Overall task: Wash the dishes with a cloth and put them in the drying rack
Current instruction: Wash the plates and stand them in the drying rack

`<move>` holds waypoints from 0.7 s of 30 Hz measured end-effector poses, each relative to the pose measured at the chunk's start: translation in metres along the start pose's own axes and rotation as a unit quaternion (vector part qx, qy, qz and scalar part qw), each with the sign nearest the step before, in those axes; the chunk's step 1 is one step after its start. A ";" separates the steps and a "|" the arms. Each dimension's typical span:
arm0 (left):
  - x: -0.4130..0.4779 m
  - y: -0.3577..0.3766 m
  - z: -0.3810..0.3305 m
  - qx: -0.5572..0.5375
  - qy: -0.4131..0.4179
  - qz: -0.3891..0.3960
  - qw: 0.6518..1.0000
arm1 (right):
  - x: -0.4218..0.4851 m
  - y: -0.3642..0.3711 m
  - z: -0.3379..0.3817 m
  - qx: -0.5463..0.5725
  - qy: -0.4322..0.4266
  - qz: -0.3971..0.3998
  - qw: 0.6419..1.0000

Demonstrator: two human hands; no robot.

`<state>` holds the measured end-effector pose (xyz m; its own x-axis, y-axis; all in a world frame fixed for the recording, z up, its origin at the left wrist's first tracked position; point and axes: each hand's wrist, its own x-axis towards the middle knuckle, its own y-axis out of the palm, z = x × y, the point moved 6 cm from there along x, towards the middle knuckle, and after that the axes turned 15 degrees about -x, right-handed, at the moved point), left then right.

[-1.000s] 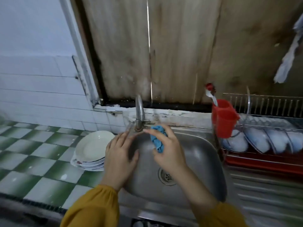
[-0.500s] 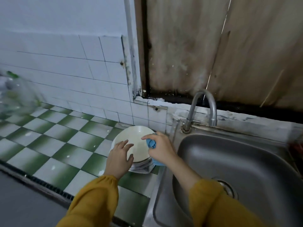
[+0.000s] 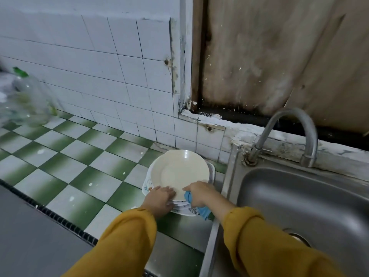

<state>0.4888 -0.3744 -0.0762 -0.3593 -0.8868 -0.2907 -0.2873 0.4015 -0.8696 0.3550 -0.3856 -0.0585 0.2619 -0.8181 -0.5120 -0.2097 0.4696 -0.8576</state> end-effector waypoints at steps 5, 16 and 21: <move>-0.001 0.002 0.000 0.032 0.014 -0.024 0.999 | 0.000 0.003 0.003 -0.033 0.021 -0.052 0.998; -0.009 -0.004 -0.001 0.018 0.047 -0.090 0.995 | -0.012 -0.011 0.012 -0.090 -0.017 -0.075 0.993; -0.011 -0.010 0.005 -0.028 0.061 -0.100 0.993 | -0.026 -0.024 0.020 -0.070 -0.037 -0.074 0.994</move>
<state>0.5006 -0.3693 -0.0666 -0.3943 -0.9169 -0.0615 -0.4107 0.2357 -0.8808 0.3719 -0.3692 -0.0251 0.3666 -0.8456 -0.3880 -0.2921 0.2914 -0.9109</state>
